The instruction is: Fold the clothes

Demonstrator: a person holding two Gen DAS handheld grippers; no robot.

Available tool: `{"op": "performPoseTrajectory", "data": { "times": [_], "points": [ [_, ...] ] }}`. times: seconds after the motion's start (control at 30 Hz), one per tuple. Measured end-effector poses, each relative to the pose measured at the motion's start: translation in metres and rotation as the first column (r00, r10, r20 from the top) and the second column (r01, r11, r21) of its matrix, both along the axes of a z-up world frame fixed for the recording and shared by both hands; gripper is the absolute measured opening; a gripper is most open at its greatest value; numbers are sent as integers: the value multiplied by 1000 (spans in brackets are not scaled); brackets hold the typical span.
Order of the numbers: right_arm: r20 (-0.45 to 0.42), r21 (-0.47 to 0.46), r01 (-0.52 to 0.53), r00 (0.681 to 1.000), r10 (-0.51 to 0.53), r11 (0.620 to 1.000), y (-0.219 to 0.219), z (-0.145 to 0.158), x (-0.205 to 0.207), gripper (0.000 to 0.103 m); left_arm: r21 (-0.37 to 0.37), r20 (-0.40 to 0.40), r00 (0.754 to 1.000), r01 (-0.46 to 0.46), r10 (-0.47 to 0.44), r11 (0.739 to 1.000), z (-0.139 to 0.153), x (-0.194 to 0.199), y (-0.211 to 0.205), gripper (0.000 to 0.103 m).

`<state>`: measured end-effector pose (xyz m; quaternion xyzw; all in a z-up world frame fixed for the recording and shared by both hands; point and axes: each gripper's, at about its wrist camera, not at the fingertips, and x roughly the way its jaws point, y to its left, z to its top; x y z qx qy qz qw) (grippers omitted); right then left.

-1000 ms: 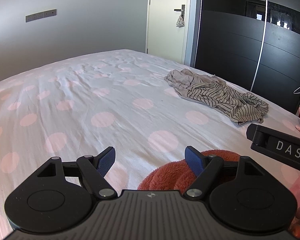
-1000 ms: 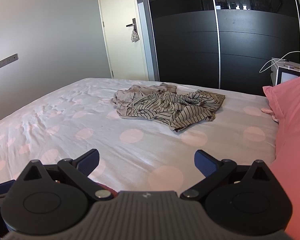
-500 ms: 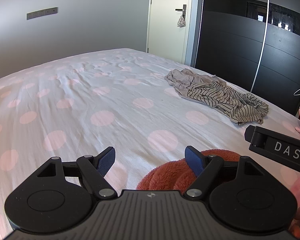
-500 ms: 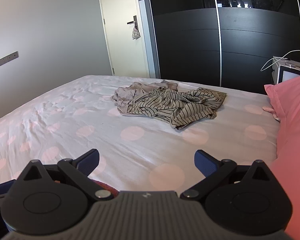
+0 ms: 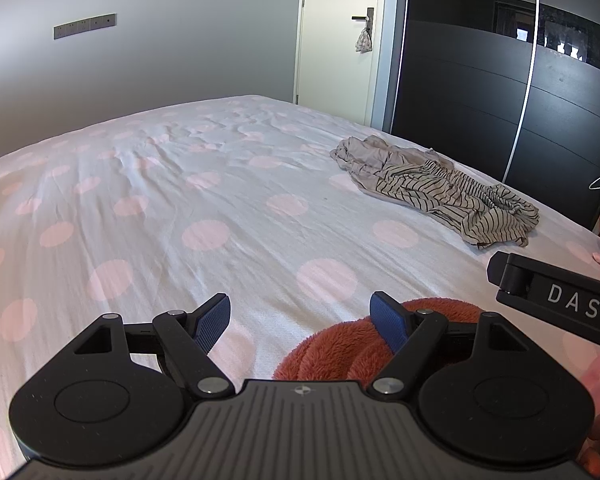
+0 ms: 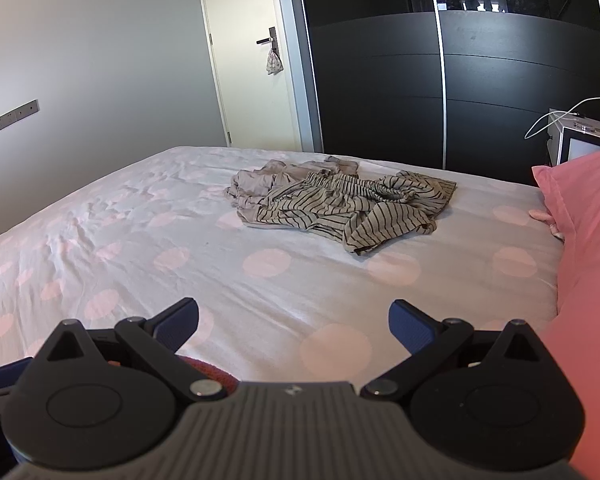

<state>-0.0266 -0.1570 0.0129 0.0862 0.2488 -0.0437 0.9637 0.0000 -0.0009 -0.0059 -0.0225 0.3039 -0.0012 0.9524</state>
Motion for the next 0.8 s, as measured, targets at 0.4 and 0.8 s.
{"op": "performPoseTrajectory", "data": {
  "times": [0.4,0.8],
  "points": [
    [-3,9,-3,1000,3,1000,-1,-2,0,102,-1,-3,1000,-10,10,1000,0,2,0,77],
    [-8,25,-7,1000,7,1000,-4,-4,1,102,4,-1,1000,-18,18,1000,-1,1,0,77]
  ]
}}
